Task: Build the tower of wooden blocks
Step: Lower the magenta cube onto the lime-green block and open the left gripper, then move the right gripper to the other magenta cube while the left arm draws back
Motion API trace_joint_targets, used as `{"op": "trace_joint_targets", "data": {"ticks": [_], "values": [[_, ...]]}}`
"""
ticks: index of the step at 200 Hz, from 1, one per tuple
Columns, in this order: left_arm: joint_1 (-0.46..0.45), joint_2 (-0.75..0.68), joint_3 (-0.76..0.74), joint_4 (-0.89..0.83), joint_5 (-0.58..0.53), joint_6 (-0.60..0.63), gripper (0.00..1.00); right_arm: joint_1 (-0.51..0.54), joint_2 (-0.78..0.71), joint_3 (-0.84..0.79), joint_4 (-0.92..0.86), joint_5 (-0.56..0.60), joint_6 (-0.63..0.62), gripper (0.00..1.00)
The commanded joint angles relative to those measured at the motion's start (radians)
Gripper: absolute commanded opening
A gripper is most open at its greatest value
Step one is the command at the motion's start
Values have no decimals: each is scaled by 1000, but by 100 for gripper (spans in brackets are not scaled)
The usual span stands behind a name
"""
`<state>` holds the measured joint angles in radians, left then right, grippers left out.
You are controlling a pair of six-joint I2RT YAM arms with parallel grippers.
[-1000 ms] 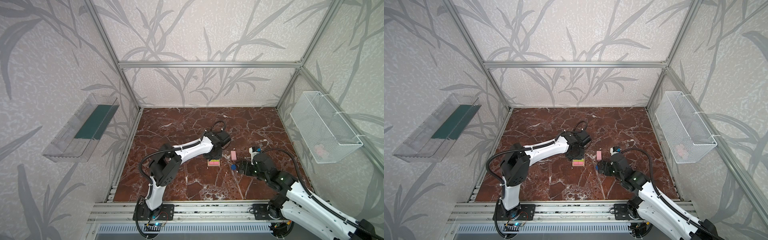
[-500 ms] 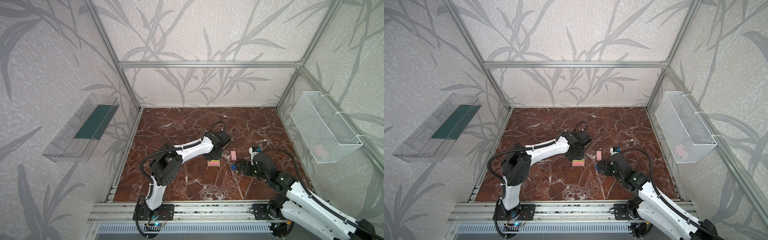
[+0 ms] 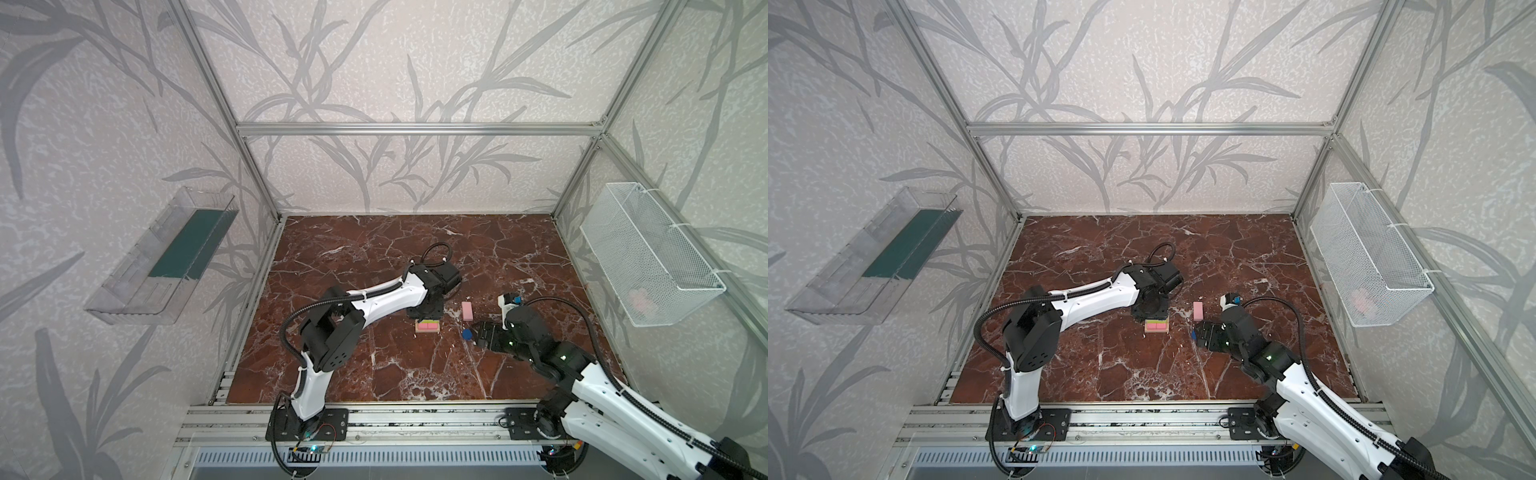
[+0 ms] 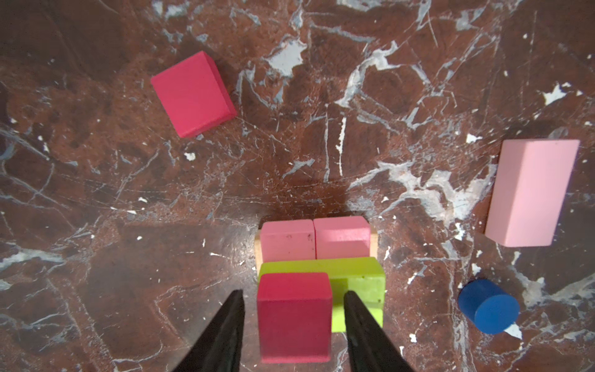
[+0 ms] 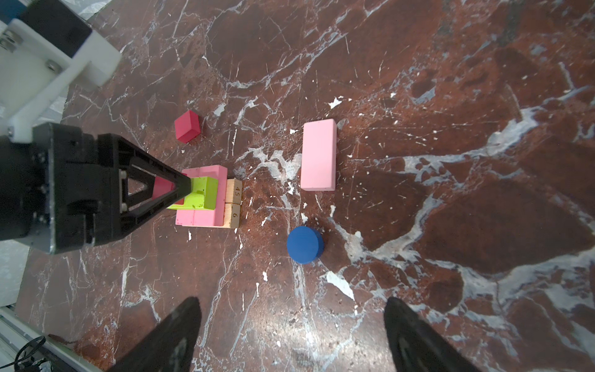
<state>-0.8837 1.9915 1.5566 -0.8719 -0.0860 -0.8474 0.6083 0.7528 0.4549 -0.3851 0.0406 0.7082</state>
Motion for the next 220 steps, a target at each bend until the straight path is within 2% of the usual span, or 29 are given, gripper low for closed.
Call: {"op": "trace_joint_targets", "data": {"ticks": [1,62,117,171,220], "values": [[-6,-46,15,-30,-43,6,53,-4,2,15,7,-8,-2,89],[-6,-155,-3,0,-65,54,57,-4,30,71,-1,-15,-24,90],[-3,-344,-104,35,-146,67,58,-5,148,177,29,-67,-63,89],[29,-627,-329,119,-258,86,57,0,361,363,36,-126,-145,85],[142,-897,-505,123,-238,110,57,45,659,626,-29,-166,-236,81]]}}
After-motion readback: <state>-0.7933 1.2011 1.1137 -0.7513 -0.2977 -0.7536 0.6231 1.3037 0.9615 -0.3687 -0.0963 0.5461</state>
